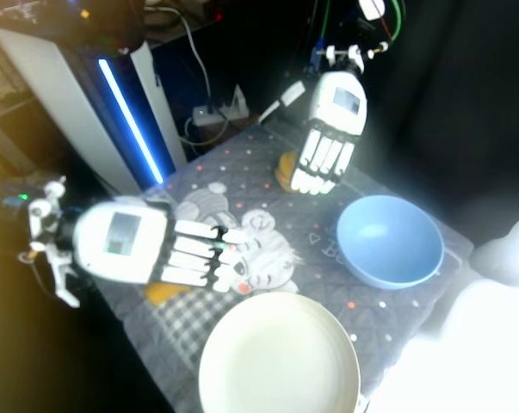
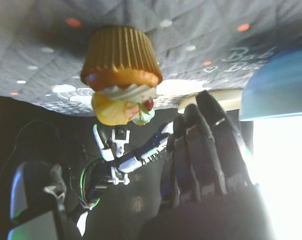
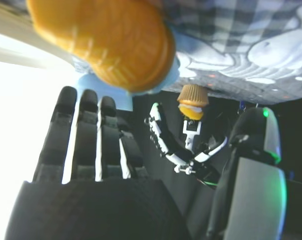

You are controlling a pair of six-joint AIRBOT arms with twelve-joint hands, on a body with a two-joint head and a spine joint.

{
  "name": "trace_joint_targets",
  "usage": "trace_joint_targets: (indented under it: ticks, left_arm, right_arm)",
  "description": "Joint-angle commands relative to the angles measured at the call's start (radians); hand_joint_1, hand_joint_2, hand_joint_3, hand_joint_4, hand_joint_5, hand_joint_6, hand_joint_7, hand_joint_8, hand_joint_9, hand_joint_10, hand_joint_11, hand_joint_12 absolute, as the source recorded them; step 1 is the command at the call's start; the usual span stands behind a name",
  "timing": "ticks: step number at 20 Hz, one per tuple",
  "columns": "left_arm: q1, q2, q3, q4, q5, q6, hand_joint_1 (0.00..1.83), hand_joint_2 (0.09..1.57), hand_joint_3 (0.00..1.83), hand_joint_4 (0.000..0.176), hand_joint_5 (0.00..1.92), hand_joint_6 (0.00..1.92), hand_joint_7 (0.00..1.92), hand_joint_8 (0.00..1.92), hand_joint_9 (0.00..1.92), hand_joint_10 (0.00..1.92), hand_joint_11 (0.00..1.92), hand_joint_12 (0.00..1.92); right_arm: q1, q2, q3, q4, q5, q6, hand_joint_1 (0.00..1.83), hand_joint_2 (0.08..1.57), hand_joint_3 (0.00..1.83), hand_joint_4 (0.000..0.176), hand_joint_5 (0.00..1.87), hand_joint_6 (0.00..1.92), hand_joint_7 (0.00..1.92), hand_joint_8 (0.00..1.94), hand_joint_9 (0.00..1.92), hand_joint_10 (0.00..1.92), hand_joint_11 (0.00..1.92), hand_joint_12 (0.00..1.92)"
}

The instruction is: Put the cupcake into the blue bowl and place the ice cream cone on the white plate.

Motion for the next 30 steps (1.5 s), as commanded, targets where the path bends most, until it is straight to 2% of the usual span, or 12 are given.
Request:
trace_joint_targets:
  ticks: [1,6,11,14,22,23,24,25,26,27,28,30]
  left_arm:
    - [-0.011,-0.005,0.003,-0.049,-0.049,-0.011,0.7,0.67,0.0,0.0,0.28,0.01,0.46,0.02,0.52,0.02,0.28,0.72]
    - [0.0,-0.019,0.013,-0.025,-0.04,-0.034,0.75,0.67,0.0,0.0,0.28,0.0,0.42,0.0,0.49,0.0,0.24,0.71]
    - [0.024,-0.03,0.022,-0.024,-0.035,-0.043,0.73,0.66,0.0,0.0,0.29,0.0,0.39,0.01,0.44,0.0,0.17,0.74]
    - [0.028,-0.038,0.027,-0.024,-0.032,-0.045,0.76,0.66,0.0,0.0,0.32,0.0,0.42,0.0,0.46,0.0,0.25,0.6]
    - [0.035,-0.061,0.043,-0.023,-0.024,-0.046,0.78,0.66,0.0,0.0,0.34,0.01,0.47,0.01,0.52,0.01,0.29,0.69]
    - [0.037,-0.067,0.048,-0.023,-0.023,-0.046,0.81,0.69,0.0,0.0,0.4,0.0,0.56,0.01,0.66,0.03,0.4,0.81]
    - [0.04,-0.073,0.052,-0.023,-0.021,-0.046,1.02,0.79,0.0,0.0,0.64,0.02,0.76,0.03,0.91,0.07,0.65,0.91]
    - [0.044,-0.078,0.055,-0.022,-0.018,-0.046,1.19,0.85,0.0,0.0,0.83,0.02,0.97,0.04,1.12,0.11,0.82,0.94]
    - [0.049,-0.082,0.059,-0.022,-0.014,-0.045,1.37,0.95,0.01,0.0,1.06,0.38,1.36,0.06,1.3,0.56,1.02,0.99]
    - [0.054,-0.083,0.06,-0.023,-0.012,-0.045,1.41,0.98,0.0,0.0,1.14,0.41,1.45,0.03,1.25,0.82,1.04,1.03]
    - [0.056,-0.083,0.061,-0.026,-0.011,-0.044,1.41,1.0,0.0,0.0,1.16,0.5,1.44,0.01,1.17,0.94,1.0,1.04]
    - [0.06,-0.086,0.065,-0.038,-0.009,-0.039,1.41,1.01,0.0,0.0,1.14,0.63,1.42,0.01,1.15,0.93,0.94,1.02]
  right_arm:
    - [0.004,-0.005,0.006,0.029,0.106,0.004,0.56,0.71,0.0,0.0,0.0,0.0,0.25,0.0,0.26,0.0,0.08,0.54]
    - [-0.008,-0.015,0.021,0.046,0.1,0.004,0.62,0.74,0.01,0.0,0.0,0.0,0.24,0.0,0.19,0.0,0.01,0.52]
    - [-0.014,-0.019,0.031,0.053,0.089,0.004,0.62,0.71,0.0,0.0,0.01,0.0,0.26,0.0,0.24,0.0,0.1,0.51]
    - [-0.017,-0.024,0.037,0.057,0.087,0.004,0.62,0.71,0.0,0.0,0.02,0.0,0.28,0.0,0.27,0.0,0.16,0.4]
    - [-0.021,-0.034,0.051,0.065,0.074,0.004,0.7,0.73,0.0,0.0,0.09,0.01,0.36,0.01,0.4,0.02,0.24,0.43]
    - [-0.021,-0.035,0.052,0.066,0.074,0.004,0.74,0.78,0.0,0.0,0.14,0.0,0.42,0.01,0.47,0.02,0.31,0.45]
    - [-0.021,-0.036,0.053,0.067,0.074,0.004,0.86,0.87,0.0,0.0,0.27,0.0,0.6,0.02,0.73,0.05,0.53,0.62]
    - [-0.021,-0.038,0.054,0.066,0.074,0.004,0.94,0.93,0.01,0.0,0.42,0.02,0.79,0.02,0.85,0.03,0.46,0.8]
    - [-0.021,-0.041,0.055,0.066,0.074,0.004,1.28,1.0,0.02,0.0,0.75,0.02,1.1,0.53,1.17,0.13,0.71,1.17]
    - [-0.022,-0.044,0.057,0.066,0.074,0.003,1.28,1.06,0.01,0.0,0.9,0.69,1.19,0.7,1.36,0.22,0.92,1.26]
    - [-0.022,-0.046,0.058,0.066,0.074,0.003,1.29,1.06,0.01,0.0,1.02,0.67,1.19,0.81,1.43,0.38,1.11,1.28]
    - [-0.025,-0.053,0.065,0.067,0.074,0.003,1.28,1.07,0.0,0.0,0.99,0.75,1.19,0.84,1.36,0.6,1.15,1.29]
